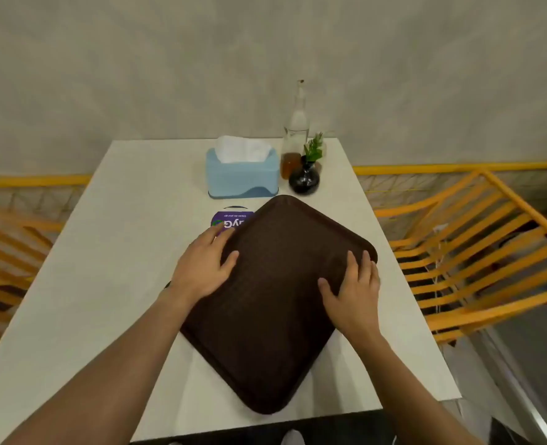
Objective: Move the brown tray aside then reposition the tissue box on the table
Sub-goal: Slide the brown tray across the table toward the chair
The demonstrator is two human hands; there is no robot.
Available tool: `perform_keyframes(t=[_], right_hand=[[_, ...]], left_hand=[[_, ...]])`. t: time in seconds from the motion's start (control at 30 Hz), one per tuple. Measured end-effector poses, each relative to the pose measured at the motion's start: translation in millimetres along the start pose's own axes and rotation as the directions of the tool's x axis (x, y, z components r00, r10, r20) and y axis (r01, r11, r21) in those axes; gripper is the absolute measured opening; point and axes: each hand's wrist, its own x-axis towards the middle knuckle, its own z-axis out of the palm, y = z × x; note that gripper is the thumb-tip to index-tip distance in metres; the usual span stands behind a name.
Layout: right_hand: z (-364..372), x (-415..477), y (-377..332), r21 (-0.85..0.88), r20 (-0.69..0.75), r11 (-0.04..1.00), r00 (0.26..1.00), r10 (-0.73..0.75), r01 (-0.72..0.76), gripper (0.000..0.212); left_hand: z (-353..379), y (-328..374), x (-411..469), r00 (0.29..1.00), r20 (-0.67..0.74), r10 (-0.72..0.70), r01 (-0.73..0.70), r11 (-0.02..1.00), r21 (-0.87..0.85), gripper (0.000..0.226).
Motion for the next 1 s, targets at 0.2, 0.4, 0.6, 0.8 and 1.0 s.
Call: perform_keyframes(t=[0.2,0.4,0.6,0.8,1.0], right_hand=[[15,-20,9,-0.063,-0.006,0.977,0.979,0.202,-0.202,0.094],[29,-41,7,-0.149,0.086,0.97,0.974,0.207,-0.193,0.075],[31,-45,3,-0.202,0.07,0.97,0.985,0.155,-0.138,0.065],[43,-40,-18,-0.21,0.095,0.976,0.992,0.086,-0.064,0.065],[55,-36,-53,-0.119,0.107,0.992,0.994,-0.035,0.047,0.061]], left_hand=[[16,-19,-2,0.999,0.031,-0.037,0.031,0.987,0.159,0.055],[14,-45,-16,0.98,0.193,0.044,-0.072,0.987,0.142,0.054],[2,-67,-44,0.984,0.175,0.023,-0.037,0.996,0.077,0.063],[-3,-96,-73,0.985,0.149,-0.083,0.084,0.997,0.001,0.063],[-14,-126,-104,0.982,0.072,-0.177,0.181,0.981,-0.064,0.061]])
